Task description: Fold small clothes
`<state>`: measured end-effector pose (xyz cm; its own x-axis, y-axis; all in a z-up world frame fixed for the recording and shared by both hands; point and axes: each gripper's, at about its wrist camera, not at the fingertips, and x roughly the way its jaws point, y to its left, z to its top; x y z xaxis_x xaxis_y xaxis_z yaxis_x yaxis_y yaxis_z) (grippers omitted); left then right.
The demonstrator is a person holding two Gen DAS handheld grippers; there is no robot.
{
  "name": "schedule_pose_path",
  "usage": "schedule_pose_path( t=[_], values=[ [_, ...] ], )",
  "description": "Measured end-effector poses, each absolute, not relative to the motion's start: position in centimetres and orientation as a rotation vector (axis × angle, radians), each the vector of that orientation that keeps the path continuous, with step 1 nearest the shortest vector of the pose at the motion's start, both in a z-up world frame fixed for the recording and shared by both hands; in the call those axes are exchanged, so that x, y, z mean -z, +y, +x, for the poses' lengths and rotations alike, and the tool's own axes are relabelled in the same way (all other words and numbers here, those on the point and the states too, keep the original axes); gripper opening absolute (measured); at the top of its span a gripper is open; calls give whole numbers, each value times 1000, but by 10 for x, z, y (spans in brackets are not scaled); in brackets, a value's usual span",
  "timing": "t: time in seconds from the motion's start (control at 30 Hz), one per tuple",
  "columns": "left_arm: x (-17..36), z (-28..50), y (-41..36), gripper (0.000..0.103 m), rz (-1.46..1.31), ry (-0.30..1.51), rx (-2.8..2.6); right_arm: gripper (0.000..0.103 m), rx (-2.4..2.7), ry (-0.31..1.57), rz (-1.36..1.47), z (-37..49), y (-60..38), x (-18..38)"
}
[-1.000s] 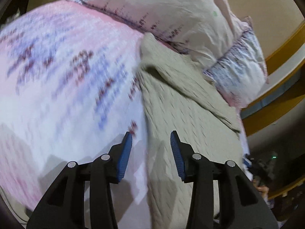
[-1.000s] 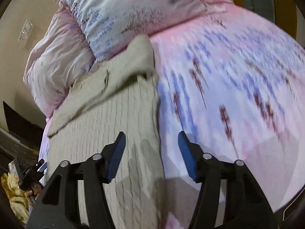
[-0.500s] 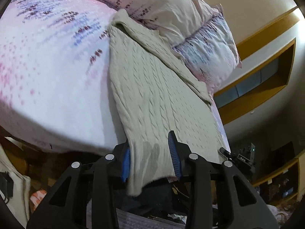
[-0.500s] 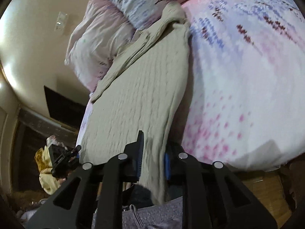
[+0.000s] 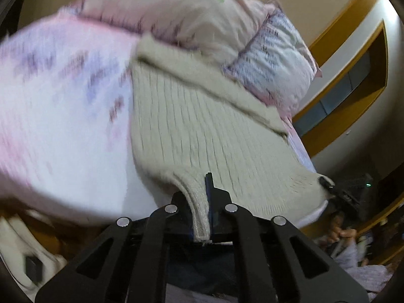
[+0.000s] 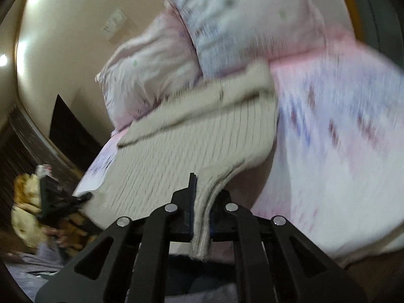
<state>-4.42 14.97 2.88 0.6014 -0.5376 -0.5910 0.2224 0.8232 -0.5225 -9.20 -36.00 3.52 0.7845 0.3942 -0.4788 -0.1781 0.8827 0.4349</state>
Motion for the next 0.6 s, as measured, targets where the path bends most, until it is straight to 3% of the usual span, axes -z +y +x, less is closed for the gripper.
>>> schedule_pose_path(
  t=[0.3,0.6],
  values=[
    [-103,22,152,6,-287,569,345,7,-105,248,35,-68,-331,-98],
    [-114,135,132,6,-235,577,256,7,10,209,-87,27,-319,-118]
  ],
)
